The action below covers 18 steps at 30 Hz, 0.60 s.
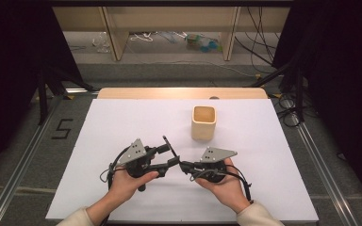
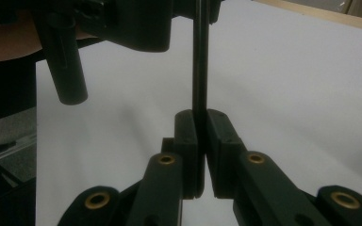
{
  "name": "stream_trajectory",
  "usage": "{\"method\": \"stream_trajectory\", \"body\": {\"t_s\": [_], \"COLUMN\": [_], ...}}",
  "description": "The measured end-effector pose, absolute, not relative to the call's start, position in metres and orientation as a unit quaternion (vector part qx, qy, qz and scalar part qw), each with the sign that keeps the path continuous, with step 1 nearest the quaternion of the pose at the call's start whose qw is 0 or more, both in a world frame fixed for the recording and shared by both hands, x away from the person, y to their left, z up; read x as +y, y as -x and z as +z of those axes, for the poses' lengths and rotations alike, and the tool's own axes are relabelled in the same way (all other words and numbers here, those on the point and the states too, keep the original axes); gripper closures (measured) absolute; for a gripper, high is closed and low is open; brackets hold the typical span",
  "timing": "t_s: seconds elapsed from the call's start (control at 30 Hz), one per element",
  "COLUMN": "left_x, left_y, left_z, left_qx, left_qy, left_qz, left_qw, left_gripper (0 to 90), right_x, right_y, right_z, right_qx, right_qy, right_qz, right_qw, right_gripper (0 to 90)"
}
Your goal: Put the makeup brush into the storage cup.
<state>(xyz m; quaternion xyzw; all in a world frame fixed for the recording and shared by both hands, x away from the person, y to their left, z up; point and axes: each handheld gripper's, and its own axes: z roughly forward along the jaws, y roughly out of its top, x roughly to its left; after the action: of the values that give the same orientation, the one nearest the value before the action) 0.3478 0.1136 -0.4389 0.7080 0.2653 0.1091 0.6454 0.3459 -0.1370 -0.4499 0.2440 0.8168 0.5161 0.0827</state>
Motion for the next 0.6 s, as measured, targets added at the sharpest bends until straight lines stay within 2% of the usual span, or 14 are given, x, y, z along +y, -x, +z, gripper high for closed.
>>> {"method": "stream_trajectory", "body": {"t_s": [0.6], "left_x": [0.1118], "left_y": [-0.3508], "left_z": [-0.4383], "left_qx": [0.264], "left_qy": [-0.699], "left_qz": [0.111], "left_qw": [0.656], "left_gripper": [67.8], "right_x": [-0.1354], "right_y": [-0.3456], "right_z": [-0.4512], "right_qx": [0.816], "right_qy": [-0.243], "right_qz": [0.517], "right_qw": [0.083], "right_gripper": [84.1]}}
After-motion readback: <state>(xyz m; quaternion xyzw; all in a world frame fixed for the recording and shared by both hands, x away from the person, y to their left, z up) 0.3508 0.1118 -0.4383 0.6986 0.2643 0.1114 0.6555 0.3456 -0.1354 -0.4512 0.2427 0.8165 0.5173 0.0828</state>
